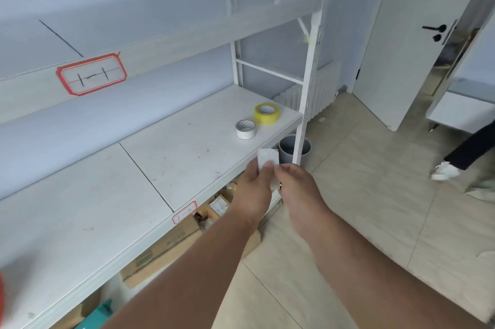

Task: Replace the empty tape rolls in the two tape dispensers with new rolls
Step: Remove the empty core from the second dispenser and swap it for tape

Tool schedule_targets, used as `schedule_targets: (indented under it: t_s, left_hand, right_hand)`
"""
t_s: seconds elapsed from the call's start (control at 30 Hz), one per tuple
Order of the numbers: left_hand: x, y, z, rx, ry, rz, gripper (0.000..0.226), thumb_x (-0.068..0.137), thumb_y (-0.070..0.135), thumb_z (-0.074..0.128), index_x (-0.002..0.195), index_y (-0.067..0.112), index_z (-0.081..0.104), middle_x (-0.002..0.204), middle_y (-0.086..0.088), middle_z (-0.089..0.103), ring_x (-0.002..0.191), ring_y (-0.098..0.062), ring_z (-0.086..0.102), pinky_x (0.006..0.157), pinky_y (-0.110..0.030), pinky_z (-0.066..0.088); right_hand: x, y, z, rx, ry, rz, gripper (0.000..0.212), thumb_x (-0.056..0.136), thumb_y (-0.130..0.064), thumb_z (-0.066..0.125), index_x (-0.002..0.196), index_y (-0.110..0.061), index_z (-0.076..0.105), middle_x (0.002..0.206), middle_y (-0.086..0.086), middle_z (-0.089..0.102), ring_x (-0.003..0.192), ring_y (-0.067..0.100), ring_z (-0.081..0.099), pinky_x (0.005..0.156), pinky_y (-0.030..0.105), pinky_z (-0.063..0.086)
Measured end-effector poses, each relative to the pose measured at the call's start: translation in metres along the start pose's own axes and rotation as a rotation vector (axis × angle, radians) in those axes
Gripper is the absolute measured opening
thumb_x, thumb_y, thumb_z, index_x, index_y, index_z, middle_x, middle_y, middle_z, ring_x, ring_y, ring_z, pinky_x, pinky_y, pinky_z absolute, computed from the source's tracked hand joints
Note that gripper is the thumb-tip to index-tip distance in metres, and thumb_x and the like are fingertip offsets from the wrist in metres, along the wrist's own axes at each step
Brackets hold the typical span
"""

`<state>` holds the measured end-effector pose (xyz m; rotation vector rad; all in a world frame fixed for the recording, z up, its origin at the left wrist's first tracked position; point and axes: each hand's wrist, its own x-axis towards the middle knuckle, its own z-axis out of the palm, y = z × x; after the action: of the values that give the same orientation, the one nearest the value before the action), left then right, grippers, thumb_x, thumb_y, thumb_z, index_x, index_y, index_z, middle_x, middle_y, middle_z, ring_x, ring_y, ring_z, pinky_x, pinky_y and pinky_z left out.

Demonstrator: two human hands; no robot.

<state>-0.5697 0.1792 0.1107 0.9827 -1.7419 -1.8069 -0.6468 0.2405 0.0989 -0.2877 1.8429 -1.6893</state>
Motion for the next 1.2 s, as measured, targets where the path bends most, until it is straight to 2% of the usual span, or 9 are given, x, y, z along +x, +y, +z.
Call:
schedule_targets:
  t_s: [0.13,0.37,0.5,0.6,0.73,0.8,0.97,1.07,1.2]
  left_hand:
    - [0.022,0.007,0.047,0.005,0.045,-0.008,0.023,0.106,0.036,0.05,0.117,0.03,0.068,0.116,0.006,0.075,0.109,-0.008,0.067,0.086,-0.027,0.047]
    - [0.068,0.006,0.077,0.018,0.082,-0.064,0.025,0.107,0.035,0.049,0.12,0.024,0.067,0.119,-0.002,0.074,0.108,-0.013,0.068,0.082,-0.026,0.049]
    - [0.109,0.003,0.081,0.003,0.098,-0.044,0.024,0.107,0.032,0.048,0.12,0.025,0.068,0.11,0.008,0.074,0.096,0.0,0.065,0.075,-0.021,0.045]
    - [0.134,-0.001,0.084,-0.039,0.115,-0.068,0.024,0.107,0.034,0.049,0.118,0.027,0.068,0.111,0.009,0.075,0.102,-0.003,0.067,0.078,-0.023,0.046]
    - [0.165,0.001,0.088,-0.031,0.14,-0.097,0.025,0.108,0.034,0.047,0.118,0.023,0.067,0.108,0.002,0.075,0.087,-0.005,0.065,0.069,-0.018,0.048]
    - [0.186,0.001,0.093,-0.034,0.155,-0.108,0.025,0.108,0.034,0.047,0.118,0.022,0.067,0.115,-0.004,0.075,0.088,-0.006,0.065,0.07,-0.021,0.048]
    - [0.237,-0.001,0.116,-0.046,0.23,-0.142,0.028,0.108,0.037,0.048,0.118,0.019,0.066,0.116,-0.004,0.074,0.089,-0.006,0.063,0.072,-0.023,0.047]
    - [0.269,0.001,0.132,-0.043,0.287,-0.153,0.027,0.108,0.037,0.048,0.117,0.02,0.066,0.104,0.003,0.072,0.09,-0.01,0.063,0.073,-0.027,0.046]
    - [0.307,-0.005,0.144,-0.035,0.335,-0.142,0.026,0.107,0.035,0.049,0.127,0.027,0.065,0.115,0.008,0.074,0.102,-0.009,0.067,0.082,-0.029,0.049]
  right_hand:
    - [0.04,-0.005,-0.039,-0.022,-0.032,0.007,0.014,0.098,-0.034,0.061,0.096,-0.024,0.071,0.1,-0.004,0.077,0.101,0.017,0.071,0.087,0.034,0.052]
    - [0.1,-0.009,-0.057,-0.062,-0.121,0.039,0.021,0.102,-0.029,0.059,0.086,-0.027,0.073,0.091,-0.006,0.076,0.094,0.015,0.07,0.085,0.034,0.052]
    - [0.139,-0.016,-0.051,-0.093,-0.136,0.019,0.027,0.089,-0.042,0.062,0.097,-0.02,0.075,0.1,-0.001,0.079,0.099,0.018,0.072,0.092,0.037,0.055]
    - [0.164,-0.018,-0.048,-0.117,-0.146,0.063,0.038,0.081,-0.049,0.061,0.103,-0.021,0.073,0.106,0.0,0.079,0.106,0.019,0.073,0.097,0.041,0.056]
    - [0.201,-0.022,-0.043,-0.145,-0.166,0.071,0.044,0.077,-0.052,0.062,0.101,-0.019,0.077,0.105,0.002,0.081,0.105,0.022,0.075,0.098,0.047,0.059]
    - [0.224,-0.025,-0.043,-0.149,-0.185,0.09,0.043,0.078,-0.051,0.063,0.103,-0.018,0.076,0.105,0.002,0.081,0.106,0.022,0.075,0.1,0.048,0.058]
    - [0.285,-0.029,-0.049,-0.178,-0.249,0.138,0.038,0.081,-0.05,0.065,0.104,-0.022,0.076,0.104,-0.004,0.081,0.106,0.017,0.074,0.1,0.044,0.057]
    - [0.325,-0.035,-0.056,-0.22,-0.315,0.141,0.028,0.088,-0.047,0.065,0.1,-0.023,0.075,0.102,-0.005,0.08,0.104,0.017,0.073,0.099,0.044,0.057]
    - [0.373,-0.043,-0.059,-0.251,-0.376,0.135,0.033,0.08,-0.048,0.063,0.098,-0.023,0.075,0.1,-0.004,0.081,0.105,0.019,0.073,0.099,0.044,0.056]
